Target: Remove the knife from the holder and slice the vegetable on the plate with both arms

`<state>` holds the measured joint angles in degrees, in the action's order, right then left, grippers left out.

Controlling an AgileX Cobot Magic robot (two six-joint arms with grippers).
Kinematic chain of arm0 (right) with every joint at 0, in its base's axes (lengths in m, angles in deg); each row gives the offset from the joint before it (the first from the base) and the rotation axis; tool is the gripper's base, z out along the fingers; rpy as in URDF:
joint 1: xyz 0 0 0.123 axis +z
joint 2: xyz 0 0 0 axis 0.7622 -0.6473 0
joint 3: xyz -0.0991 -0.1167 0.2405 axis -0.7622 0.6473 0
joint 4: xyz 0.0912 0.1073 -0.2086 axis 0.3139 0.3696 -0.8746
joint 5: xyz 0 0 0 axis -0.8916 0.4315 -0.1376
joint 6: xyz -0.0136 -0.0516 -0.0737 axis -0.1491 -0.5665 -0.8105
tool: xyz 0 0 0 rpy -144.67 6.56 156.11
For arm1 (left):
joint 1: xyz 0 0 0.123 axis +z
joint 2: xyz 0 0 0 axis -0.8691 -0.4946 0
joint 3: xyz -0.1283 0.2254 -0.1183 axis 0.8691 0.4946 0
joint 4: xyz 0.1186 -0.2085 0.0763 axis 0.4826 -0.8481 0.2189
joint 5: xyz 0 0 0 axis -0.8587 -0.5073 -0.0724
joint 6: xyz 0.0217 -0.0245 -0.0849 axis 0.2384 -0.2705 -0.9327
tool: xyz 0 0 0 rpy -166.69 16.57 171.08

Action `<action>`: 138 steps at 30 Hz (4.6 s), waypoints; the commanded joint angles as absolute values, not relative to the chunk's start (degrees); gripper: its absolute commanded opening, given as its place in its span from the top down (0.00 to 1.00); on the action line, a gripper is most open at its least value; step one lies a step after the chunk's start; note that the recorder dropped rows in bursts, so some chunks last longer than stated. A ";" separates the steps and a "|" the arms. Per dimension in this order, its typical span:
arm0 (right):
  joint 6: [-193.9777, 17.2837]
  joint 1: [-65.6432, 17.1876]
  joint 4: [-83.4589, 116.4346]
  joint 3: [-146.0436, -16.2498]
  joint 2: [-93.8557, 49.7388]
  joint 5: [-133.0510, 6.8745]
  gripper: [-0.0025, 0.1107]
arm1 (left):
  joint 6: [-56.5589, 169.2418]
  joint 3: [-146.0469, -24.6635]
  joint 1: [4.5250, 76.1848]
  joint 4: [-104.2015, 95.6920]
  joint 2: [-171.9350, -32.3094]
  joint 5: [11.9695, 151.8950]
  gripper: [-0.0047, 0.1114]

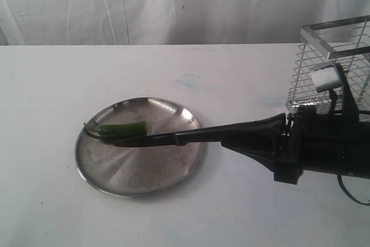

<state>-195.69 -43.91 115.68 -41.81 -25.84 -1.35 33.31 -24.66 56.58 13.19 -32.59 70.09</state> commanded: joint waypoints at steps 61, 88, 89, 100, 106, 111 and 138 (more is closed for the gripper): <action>-193.96 -43.91 116.43 -40.80 -25.68 -2.94 0.98 | -59.16 -64.71 56.28 86.90 -82.12 121.98 0.96; -189.61 -32.29 116.43 -52.74 -26.52 -13.85 0.98 | -12.01 -34.11 36.70 36.90 -104.53 140.65 0.96; -188.75 -31.07 116.43 -53.61 -26.79 -16.00 0.98 | -11.37 -35.43 35.59 36.13 -105.63 141.02 0.96; -184.69 -23.26 116.43 -58.93 -28.84 -26.44 0.98 | -6.37 -42.91 26.84 24.72 -115.66 141.49 0.96; -183.96 -20.77 116.43 -58.93 -30.26 -26.56 0.98 | -5.95 -48.58 26.24 24.72 -120.64 141.34 0.96; -183.96 -20.42 116.43 -58.93 -30.26 -28.84 0.98 | -5.95 -49.94 26.24 23.12 -122.71 140.35 0.96; -181.93 -20.42 116.43 -52.16 -31.60 -39.54 0.98 | -0.31 -50.06 26.38 17.34 -123.03 150.10 0.96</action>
<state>-181.64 -20.53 116.40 -52.32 -31.52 -36.72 -0.10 -49.86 26.40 13.39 -123.20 150.05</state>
